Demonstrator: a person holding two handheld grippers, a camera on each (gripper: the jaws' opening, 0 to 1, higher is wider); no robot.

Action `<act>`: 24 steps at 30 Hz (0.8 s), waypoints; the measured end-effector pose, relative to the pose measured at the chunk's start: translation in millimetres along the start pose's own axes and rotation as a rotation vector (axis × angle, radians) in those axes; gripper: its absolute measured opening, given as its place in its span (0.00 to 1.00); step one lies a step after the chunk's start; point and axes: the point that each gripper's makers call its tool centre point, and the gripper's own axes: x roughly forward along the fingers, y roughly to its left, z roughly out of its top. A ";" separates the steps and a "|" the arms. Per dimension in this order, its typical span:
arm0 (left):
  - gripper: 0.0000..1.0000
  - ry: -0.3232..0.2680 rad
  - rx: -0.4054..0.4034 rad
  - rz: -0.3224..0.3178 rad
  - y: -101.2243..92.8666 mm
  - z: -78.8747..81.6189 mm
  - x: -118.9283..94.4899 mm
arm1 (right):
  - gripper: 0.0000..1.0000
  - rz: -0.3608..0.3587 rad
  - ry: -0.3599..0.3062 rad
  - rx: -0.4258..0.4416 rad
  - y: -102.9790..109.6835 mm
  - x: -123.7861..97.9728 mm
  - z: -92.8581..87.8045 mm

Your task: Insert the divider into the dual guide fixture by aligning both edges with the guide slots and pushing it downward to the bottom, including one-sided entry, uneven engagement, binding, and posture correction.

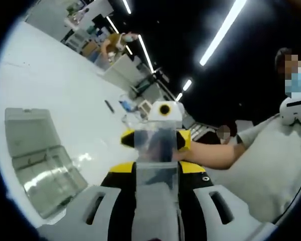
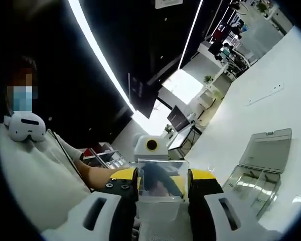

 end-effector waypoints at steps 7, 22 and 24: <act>0.30 -0.002 -0.003 -0.002 -0.9 -0.7 0.1 | 0.34 0.001 0.003 0.009 0.4 0.6 -0.2; 0.30 -0.006 -0.001 -0.010 -1.4 0.3 -0.2 | 0.34 0.013 0.005 0.006 3.4 2.2 -1.2; 0.30 -0.007 -0.001 -0.010 -1.5 0.8 0.2 | 0.34 0.013 0.002 0.011 3.3 2.0 -0.6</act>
